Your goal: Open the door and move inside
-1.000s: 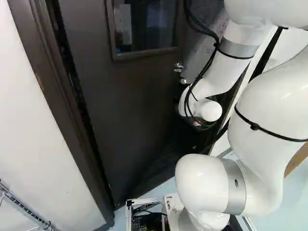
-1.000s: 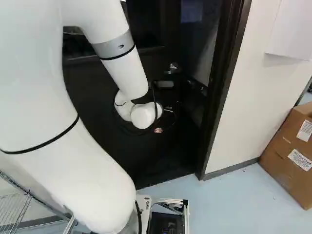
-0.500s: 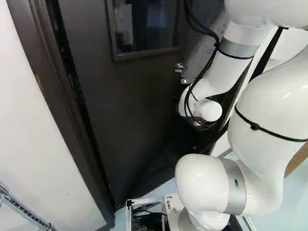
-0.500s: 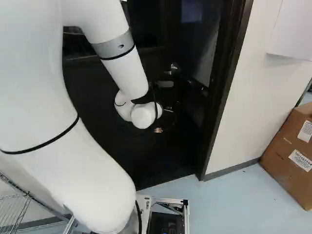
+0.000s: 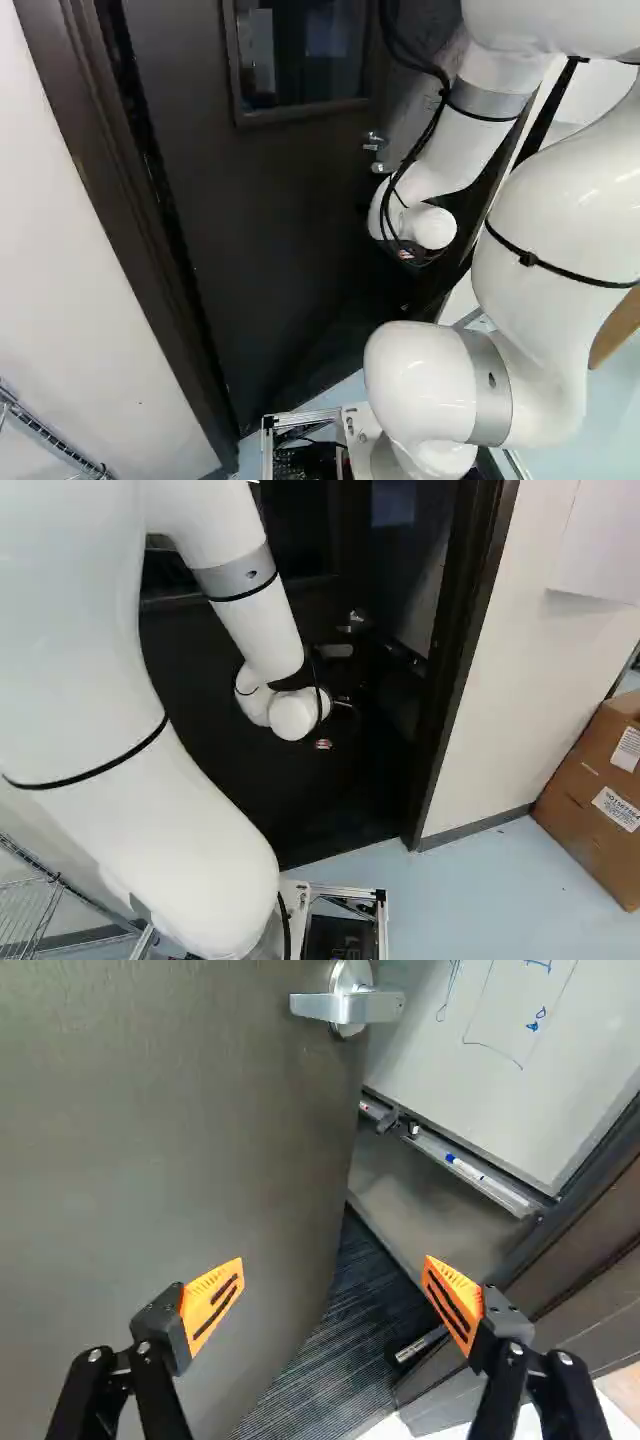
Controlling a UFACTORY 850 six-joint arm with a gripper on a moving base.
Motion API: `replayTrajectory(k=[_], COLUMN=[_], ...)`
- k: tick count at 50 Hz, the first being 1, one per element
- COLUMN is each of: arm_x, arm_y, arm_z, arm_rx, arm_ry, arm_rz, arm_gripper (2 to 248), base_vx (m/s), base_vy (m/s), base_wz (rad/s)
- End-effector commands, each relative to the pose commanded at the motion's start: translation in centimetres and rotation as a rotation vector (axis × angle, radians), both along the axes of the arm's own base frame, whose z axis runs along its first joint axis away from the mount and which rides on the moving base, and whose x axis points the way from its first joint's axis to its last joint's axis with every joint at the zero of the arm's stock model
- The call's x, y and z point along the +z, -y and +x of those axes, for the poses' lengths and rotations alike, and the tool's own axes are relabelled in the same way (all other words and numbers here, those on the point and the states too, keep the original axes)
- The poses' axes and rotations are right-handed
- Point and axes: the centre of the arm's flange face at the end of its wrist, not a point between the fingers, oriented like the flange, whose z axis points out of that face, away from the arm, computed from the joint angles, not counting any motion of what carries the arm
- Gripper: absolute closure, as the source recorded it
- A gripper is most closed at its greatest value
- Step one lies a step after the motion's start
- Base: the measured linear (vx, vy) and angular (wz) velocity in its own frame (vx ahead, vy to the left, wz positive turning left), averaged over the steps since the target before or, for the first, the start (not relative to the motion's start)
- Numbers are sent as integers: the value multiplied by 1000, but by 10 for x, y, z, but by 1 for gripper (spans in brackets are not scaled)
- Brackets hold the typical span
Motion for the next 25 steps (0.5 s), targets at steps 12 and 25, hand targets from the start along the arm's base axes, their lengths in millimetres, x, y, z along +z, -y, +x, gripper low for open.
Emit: replayTrajectory(k=[12,25], arm_x=[0,0], arm_y=[-7,-15], arm_z=[11,24], arm_rx=[25,53], arm_ry=[1,2], arm_rz=[0,-1], arm_gripper=[3,3], base_vx=[0,0], base_vy=[0,0], base_wz=[0,0])
